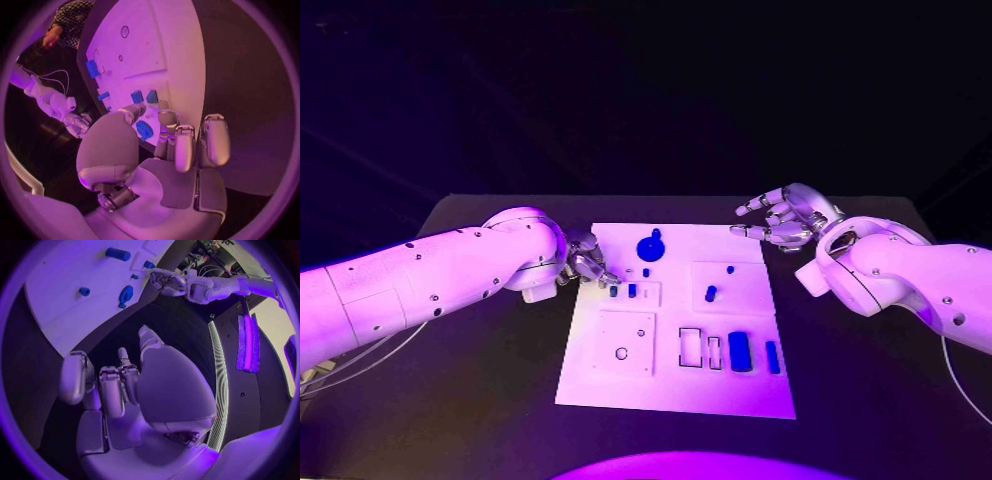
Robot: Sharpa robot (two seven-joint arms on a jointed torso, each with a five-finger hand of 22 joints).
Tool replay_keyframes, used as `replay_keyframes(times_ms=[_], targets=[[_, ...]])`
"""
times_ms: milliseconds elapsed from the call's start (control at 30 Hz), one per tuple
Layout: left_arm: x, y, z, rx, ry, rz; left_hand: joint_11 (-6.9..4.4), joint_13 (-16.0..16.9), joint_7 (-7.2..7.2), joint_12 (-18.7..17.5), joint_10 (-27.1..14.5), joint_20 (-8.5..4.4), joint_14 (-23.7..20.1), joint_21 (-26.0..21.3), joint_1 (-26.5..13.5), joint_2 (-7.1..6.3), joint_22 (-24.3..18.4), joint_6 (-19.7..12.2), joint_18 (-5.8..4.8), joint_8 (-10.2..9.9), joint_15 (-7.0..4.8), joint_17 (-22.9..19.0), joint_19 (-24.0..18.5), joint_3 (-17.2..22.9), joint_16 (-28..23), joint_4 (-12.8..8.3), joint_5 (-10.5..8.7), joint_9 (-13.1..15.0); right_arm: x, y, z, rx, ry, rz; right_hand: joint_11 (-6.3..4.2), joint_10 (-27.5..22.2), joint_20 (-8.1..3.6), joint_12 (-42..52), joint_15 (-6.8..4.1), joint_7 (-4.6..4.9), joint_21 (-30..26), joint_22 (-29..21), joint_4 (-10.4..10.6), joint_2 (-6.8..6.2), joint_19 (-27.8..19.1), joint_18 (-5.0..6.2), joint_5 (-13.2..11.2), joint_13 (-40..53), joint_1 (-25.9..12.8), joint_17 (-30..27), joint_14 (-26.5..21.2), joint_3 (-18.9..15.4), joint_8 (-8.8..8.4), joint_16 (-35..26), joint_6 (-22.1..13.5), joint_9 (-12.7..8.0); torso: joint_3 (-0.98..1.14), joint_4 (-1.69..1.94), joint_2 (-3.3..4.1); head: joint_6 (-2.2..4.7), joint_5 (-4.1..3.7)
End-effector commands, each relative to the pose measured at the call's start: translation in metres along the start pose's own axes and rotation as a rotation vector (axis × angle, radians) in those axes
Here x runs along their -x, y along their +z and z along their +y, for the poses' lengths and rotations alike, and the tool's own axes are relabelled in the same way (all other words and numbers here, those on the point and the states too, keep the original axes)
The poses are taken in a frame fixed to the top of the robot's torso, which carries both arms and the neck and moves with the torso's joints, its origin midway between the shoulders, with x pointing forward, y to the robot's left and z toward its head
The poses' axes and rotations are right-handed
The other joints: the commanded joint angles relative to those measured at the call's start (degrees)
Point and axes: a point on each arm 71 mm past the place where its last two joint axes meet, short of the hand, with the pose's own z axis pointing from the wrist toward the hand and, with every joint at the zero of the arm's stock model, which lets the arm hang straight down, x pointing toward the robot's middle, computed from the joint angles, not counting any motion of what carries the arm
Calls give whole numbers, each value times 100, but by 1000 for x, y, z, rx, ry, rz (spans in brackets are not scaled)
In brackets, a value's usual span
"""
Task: Assemble the parts on the task board
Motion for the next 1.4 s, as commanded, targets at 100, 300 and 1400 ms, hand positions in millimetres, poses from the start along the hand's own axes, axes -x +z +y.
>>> replay_keyframes(times_ms=[100, 300, 1400], targets=[[11, -5, -4, -100, -184, -105, 95, -323, 113, -226, -247, 48, 467, -190, -46, 37, -284, -203, -2, -157, 63, 1042, -227, -262, -155, 9, -224, -48, 0, 0, 1, 11, -4, 0, -13, -39, -23, -23, -14, -1, -13, 147, -8, 41, -12, 59, 28, 666, -43, 1032, 480, -12, -16, -22, 38, -12, -1, 7, -2, 22, -14], [20, -10, -6, -210, -310, -201, 490, -1211, 516, -943, -1489, 355, -94, -1356, 116, 276, -1977, -1009, 348, -419, 424, 59, -1562, -913, -789, 9, -164, -195, 0, -1, 0, 9, -4, -2, -13, -39, -23, -23, -14, -1, -13, 147, -8, 41, -12, 59, 28, 666, -43, 1032, 480, -12, -16, -22, 38, -12, -3, 10, 1, 37, -29], [-19, 10, -52, -543, 289, -364, 899, -2977, 692, -2558, -2919, 745, -2619, -3097, 2841, -172, -3569, -1370, 609, -698, 813, -3372, -2928, -470, -2534, -42, -171, -1701, 1, -1, 0, 14, -3, -8, -13, -88, -24, -75, -15, -2, -82, 104, -11, 50, -42, 73, 31, 608, -41, 966, 464, -5, -16, -47, 40, -15, -1, -12, 13, 46, -46]])
